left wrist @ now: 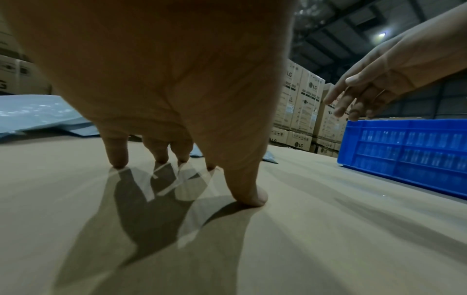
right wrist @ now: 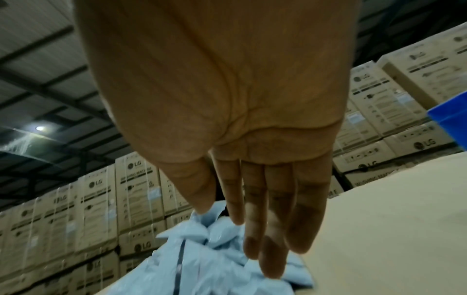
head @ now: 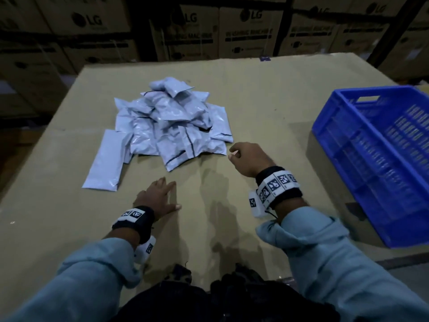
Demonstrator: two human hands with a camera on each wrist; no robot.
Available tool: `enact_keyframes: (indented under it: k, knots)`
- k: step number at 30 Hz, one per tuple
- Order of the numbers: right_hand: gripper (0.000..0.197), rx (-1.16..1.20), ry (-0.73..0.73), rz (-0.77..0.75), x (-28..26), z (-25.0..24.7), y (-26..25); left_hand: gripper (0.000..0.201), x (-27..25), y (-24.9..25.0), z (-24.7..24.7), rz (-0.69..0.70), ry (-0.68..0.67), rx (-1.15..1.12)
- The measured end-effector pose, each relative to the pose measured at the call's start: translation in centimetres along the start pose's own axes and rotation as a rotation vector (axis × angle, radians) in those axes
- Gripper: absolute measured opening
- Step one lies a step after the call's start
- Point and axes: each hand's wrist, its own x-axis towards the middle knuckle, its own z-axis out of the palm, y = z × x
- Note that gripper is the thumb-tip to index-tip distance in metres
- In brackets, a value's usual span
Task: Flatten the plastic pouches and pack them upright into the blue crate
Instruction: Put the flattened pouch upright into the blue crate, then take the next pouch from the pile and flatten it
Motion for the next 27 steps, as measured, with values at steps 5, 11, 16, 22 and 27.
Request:
enact_keyframes:
  k: [5, 11, 16, 22, 27]
  knots:
    - [0.035, -0.087, -0.002, -0.052, 3.2, 5.2, -4.0, 0.101, -0.8, -3.0, 1.9, -0.06, -0.032, 0.084]
    - [0.079, -0.202, 0.096, -0.022, 6.7, 10.1, -7.8, 0.115, -1.5, -4.8, 3.6, 0.025, 0.013, 0.061]
    - [0.104, -0.298, 0.106, 0.041, 9.2, 12.0, -8.8, 0.107, -1.4, -5.1, 3.8, 0.044, 0.005, 0.051]
    - [0.056, -0.243, 0.168, 0.021, 9.9, 11.6, -8.6, 0.097, -1.6, -5.4, 4.1, 0.059, 0.025, 0.062]
    - [0.033, 0.143, 0.215, -0.01, 7.4, 9.1, -7.6, 0.093, -1.7, -5.0, 4.2, 0.047, 0.034, 0.051]
